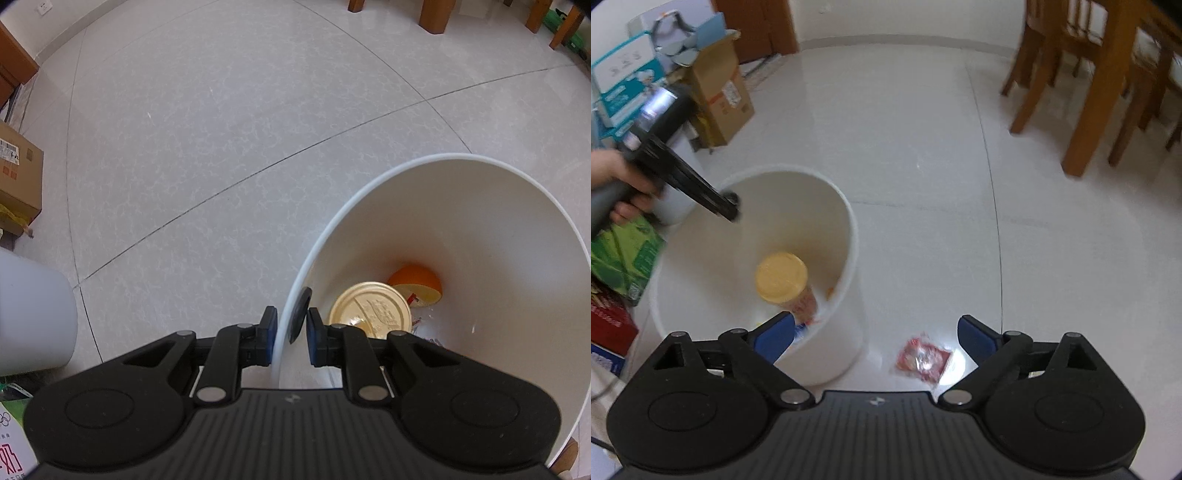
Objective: Collect trash
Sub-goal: 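Grasp the red-printed pastry bag with the right tool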
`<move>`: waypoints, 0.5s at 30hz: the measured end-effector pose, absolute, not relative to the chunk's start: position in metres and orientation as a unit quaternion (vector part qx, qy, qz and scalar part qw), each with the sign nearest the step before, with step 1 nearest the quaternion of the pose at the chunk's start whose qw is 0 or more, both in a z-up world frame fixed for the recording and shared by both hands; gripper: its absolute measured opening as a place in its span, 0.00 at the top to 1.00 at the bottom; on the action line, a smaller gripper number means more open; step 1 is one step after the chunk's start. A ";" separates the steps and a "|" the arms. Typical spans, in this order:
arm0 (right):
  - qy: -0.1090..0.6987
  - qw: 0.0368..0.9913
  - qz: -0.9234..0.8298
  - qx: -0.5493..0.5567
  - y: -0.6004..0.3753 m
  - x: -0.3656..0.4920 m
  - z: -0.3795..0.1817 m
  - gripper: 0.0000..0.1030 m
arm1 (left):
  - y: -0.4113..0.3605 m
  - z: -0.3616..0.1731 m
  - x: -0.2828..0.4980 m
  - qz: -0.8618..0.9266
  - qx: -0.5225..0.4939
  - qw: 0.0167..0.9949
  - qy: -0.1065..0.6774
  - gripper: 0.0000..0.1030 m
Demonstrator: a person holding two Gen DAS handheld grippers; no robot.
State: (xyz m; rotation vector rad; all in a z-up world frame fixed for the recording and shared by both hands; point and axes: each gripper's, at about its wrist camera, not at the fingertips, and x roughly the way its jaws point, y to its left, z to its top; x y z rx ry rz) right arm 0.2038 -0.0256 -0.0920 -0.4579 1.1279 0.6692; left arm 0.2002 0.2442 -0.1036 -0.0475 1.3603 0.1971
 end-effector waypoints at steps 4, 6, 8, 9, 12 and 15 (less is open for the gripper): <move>0.545 0.758 0.283 -0.218 -0.045 0.208 -0.148 0.05 | 0.246 -0.104 0.200 0.091 -0.029 0.772 0.628 0.86; 0.559 0.754 0.271 -0.213 -0.050 0.211 -0.174 0.05 | 0.248 -0.104 0.201 0.090 -0.030 0.772 0.628 0.86; 0.572 0.755 0.254 -0.195 -0.056 0.217 -0.199 0.05 | 0.248 -0.104 0.201 0.090 -0.031 0.771 0.629 0.86; 0.577 0.756 0.248 -0.185 -0.058 0.220 -0.208 0.05 | 0.248 -0.104 0.201 0.091 -0.032 0.771 0.629 0.86; 0.588 0.764 0.218 -0.150 -0.065 0.227 -0.241 0.05 | 0.249 -0.105 0.202 0.090 -0.031 0.771 0.629 0.86; 0.586 0.772 0.200 -0.140 -0.066 0.229 -0.269 0.05 | 0.251 -0.105 0.202 0.091 -0.035 0.771 0.630 0.86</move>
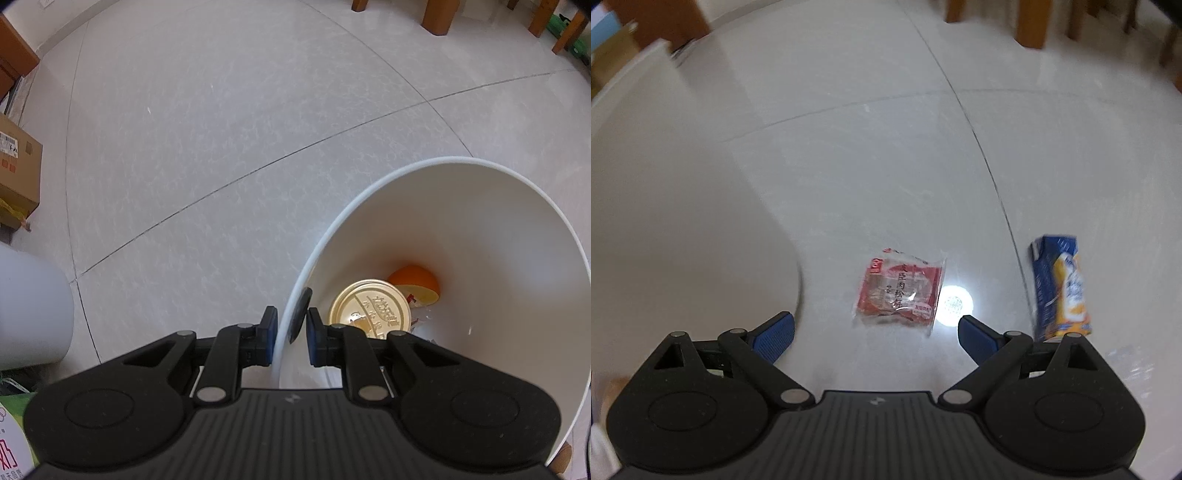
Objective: Collect trash
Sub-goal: 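Grasp the red-printed pastry bag with the right tool, then carry the pastry bag over the bin and release it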
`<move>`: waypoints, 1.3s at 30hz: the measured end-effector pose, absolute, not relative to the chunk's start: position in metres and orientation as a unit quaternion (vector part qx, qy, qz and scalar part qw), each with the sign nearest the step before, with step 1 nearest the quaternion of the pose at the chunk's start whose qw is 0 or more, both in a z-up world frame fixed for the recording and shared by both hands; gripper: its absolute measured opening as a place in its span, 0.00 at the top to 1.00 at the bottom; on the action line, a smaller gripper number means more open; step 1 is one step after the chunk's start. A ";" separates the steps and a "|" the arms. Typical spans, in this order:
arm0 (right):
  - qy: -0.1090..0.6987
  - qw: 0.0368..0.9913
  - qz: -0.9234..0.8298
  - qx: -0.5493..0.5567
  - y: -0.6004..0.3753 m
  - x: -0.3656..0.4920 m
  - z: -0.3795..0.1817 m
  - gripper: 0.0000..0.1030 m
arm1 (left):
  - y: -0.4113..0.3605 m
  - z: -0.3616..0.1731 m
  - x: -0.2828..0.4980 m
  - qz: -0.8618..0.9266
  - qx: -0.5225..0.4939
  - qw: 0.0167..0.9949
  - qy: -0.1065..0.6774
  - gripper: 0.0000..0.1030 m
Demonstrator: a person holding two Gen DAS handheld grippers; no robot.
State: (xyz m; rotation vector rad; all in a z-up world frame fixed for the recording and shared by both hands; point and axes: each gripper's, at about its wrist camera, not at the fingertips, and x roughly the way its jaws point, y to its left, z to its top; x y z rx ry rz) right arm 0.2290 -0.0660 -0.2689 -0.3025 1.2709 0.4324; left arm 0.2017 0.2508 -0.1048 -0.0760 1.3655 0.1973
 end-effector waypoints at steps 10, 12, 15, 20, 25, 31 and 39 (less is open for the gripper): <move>0.581 0.785 0.159 -0.144 -0.059 0.235 -0.343 0.05 | 0.249 -0.105 0.201 0.091 -0.033 0.771 0.630 0.85; 0.582 0.786 0.154 -0.137 -0.058 0.241 -0.349 0.05 | 0.250 -0.105 0.201 0.090 -0.033 0.771 0.629 0.85; 0.580 0.790 0.145 -0.136 -0.054 0.248 -0.356 0.05 | 0.250 -0.104 0.201 0.090 -0.032 0.771 0.630 0.85; 0.587 0.788 0.129 -0.130 -0.051 0.257 -0.370 0.05 | 0.250 -0.104 0.202 0.091 -0.034 0.771 0.629 0.85; 0.580 0.791 0.120 -0.155 -0.050 0.255 -0.376 0.05 | 0.250 -0.104 0.201 0.090 -0.031 0.772 0.629 0.85; 0.580 0.790 0.112 -0.165 -0.045 0.255 -0.374 0.18 | 0.249 -0.103 0.201 0.089 -0.030 0.772 0.629 0.85; 0.593 0.778 0.111 -0.173 -0.046 0.261 -0.356 0.28 | 0.251 -0.103 0.203 0.088 -0.032 0.771 0.630 0.85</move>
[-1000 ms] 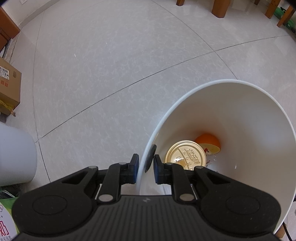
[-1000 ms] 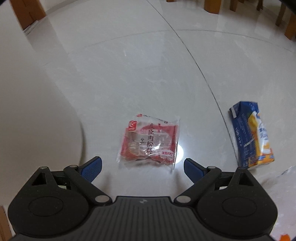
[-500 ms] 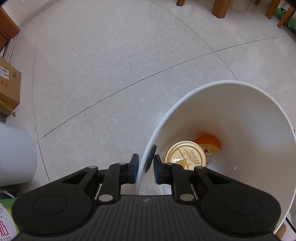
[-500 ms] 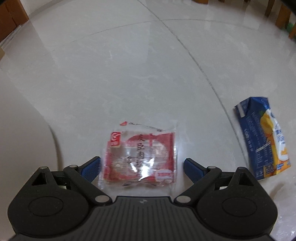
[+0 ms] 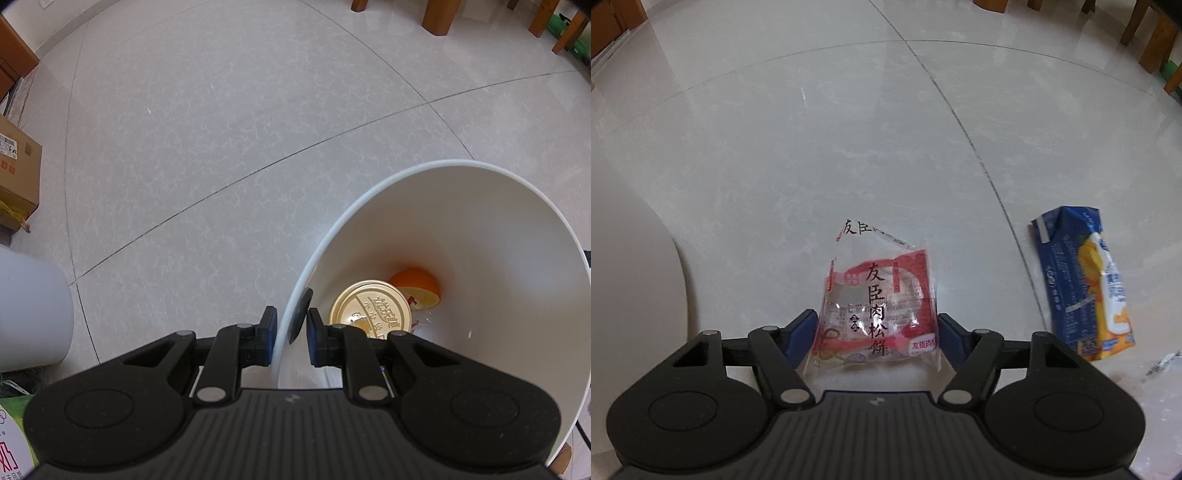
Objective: Collect trash
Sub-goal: 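Carry the pastry bag over the bin and release it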
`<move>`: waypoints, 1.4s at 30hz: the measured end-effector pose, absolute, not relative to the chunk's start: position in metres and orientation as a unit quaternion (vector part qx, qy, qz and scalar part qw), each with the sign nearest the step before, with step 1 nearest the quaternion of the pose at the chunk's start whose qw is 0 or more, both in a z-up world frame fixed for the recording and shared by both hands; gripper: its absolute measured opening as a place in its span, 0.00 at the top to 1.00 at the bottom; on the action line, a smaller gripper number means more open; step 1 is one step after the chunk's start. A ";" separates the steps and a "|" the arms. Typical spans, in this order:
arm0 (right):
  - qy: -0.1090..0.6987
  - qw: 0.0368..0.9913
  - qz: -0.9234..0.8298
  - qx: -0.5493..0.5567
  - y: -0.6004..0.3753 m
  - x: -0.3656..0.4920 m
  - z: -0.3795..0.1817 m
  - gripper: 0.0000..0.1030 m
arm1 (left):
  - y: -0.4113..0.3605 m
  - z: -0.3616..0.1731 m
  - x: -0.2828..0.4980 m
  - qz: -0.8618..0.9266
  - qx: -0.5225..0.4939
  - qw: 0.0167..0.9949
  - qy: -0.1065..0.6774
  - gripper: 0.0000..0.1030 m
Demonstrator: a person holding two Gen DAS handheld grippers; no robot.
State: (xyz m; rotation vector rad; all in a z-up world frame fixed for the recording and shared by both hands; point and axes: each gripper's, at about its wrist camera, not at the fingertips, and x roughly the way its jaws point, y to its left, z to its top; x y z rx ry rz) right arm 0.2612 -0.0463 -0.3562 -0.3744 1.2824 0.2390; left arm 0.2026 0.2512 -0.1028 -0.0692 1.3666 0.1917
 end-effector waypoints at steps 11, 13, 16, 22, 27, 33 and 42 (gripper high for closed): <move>0.596 0.758 0.168 -0.207 -0.047 0.255 -0.245 0.28 | 0.250 -0.104 0.201 0.090 -0.032 0.772 0.628 0.85; 0.599 0.750 0.182 -0.212 -0.045 0.252 -0.216 0.28 | 0.250 -0.104 0.200 0.088 -0.030 0.773 0.628 0.85; 0.600 0.742 0.200 -0.223 -0.038 0.243 -0.176 0.28 | 0.252 -0.104 0.200 0.087 -0.034 0.774 0.626 0.86; 0.590 0.728 0.256 -0.237 -0.004 0.218 -0.101 0.28 | 0.252 -0.104 0.198 0.087 -0.033 0.776 0.624 0.86; 0.568 0.715 0.314 -0.259 0.041 0.197 -0.065 0.28 | 0.251 -0.102 0.198 0.088 -0.032 0.776 0.624 0.86; 0.556 0.698 0.356 -0.276 0.084 0.177 -0.056 0.28 | 0.249 -0.101 0.198 0.088 -0.030 0.776 0.624 0.85; 0.547 0.701 0.360 -0.280 0.100 0.177 -0.058 0.01 | 0.252 -0.101 0.197 0.087 -0.033 0.776 0.624 0.86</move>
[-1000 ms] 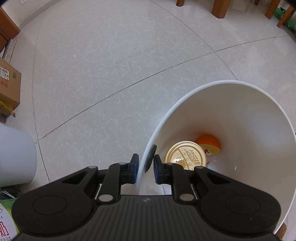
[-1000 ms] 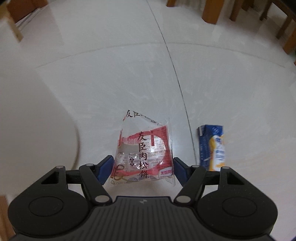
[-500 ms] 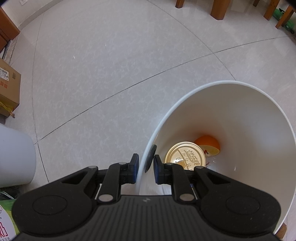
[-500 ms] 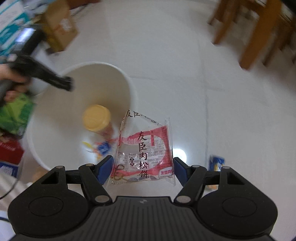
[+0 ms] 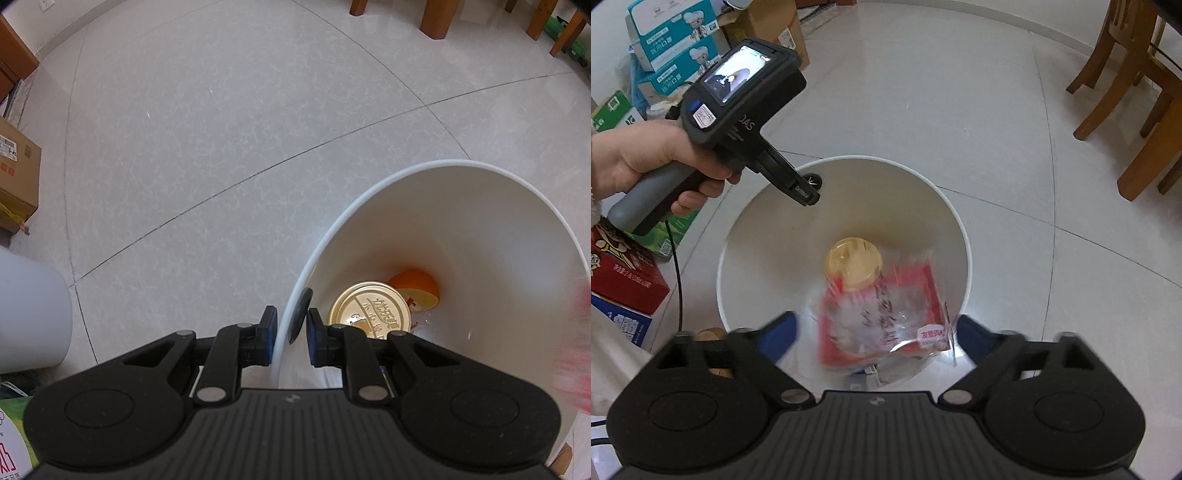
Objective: Collect trash
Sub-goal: 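Carry the pastry bag over the bin and release it, then grasp the crumpled clear plastic bag with the right tool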
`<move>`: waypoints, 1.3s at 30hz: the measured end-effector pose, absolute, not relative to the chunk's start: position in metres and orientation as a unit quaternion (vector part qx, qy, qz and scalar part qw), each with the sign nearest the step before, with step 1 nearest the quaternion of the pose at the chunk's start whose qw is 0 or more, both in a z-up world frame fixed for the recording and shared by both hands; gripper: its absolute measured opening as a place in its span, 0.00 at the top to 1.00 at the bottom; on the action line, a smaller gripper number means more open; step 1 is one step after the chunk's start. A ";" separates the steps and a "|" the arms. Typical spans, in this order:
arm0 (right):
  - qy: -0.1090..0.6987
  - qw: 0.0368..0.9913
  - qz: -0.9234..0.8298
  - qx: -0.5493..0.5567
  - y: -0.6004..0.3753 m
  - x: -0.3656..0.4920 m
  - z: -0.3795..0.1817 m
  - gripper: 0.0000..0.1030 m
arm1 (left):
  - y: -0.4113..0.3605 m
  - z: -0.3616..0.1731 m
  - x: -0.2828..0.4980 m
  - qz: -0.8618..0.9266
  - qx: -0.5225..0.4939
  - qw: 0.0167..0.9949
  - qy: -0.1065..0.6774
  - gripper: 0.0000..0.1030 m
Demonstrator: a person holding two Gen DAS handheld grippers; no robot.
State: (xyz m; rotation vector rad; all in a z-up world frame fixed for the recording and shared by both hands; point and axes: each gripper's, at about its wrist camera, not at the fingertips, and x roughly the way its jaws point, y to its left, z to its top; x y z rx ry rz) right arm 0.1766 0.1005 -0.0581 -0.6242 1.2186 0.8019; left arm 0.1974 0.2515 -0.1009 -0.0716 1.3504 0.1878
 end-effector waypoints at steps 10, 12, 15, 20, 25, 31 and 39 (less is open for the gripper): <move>0.553 0.725 0.325 -0.250 0.066 0.192 -0.043 0.01 | 0.250 -0.101 0.198 0.088 -0.033 0.776 0.624 0.85; 0.553 0.730 0.316 -0.249 0.058 0.195 -0.042 0.01 | 0.250 -0.101 0.198 0.088 -0.031 0.776 0.624 0.85; 0.548 0.741 0.297 -0.249 0.038 0.198 -0.042 0.01 | 0.250 -0.100 0.198 0.087 -0.032 0.776 0.624 0.86; 0.553 0.758 0.257 -0.232 -0.008 0.204 -0.055 0.01 | 0.250 -0.101 0.198 0.088 -0.033 0.776 0.624 0.86; 0.554 0.774 0.192 -0.238 -0.066 0.209 -0.088 0.00 | 0.249 -0.101 0.197 0.089 -0.031 0.776 0.623 0.85; 0.603 0.770 0.115 -0.175 -0.136 0.224 -0.142 0.00 | 0.250 -0.101 0.197 0.089 -0.034 0.776 0.624 0.85; 0.639 0.764 0.032 -0.085 -0.196 0.236 -0.199 0.00 | 0.252 -0.101 0.197 0.089 -0.036 0.775 0.624 0.86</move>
